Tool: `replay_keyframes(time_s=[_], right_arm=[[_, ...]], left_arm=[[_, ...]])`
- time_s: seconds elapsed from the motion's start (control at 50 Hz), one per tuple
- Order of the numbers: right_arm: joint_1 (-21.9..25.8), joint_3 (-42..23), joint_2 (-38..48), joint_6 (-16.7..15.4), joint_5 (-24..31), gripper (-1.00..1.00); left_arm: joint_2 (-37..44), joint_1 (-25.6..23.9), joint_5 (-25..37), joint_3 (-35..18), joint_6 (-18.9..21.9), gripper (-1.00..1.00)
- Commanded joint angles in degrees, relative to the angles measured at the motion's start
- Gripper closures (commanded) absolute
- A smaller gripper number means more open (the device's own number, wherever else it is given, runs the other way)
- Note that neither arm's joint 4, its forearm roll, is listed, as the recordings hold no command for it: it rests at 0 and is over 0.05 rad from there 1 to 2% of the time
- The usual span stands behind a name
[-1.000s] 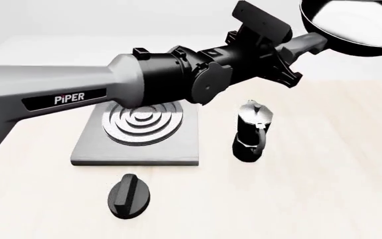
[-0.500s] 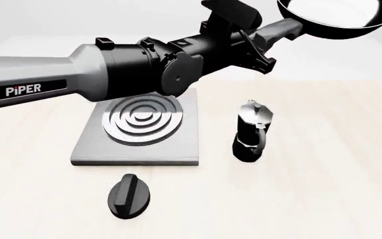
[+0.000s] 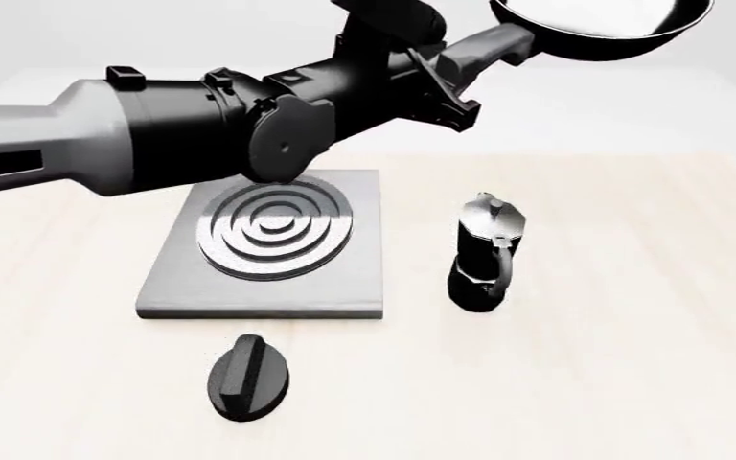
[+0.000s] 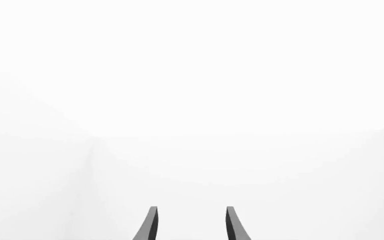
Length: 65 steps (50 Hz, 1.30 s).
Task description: Put the frying pan on the stove.
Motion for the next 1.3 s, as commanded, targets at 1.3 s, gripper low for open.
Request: replay_keyframes(time_s=[1.3], right_arm=[[0.15, 2.63, 0.00, -0.02, -0.90, -1.00]], left_arm=[[-25.19, 10.00, -6.36, 24.76, 0.98, 1.00]])
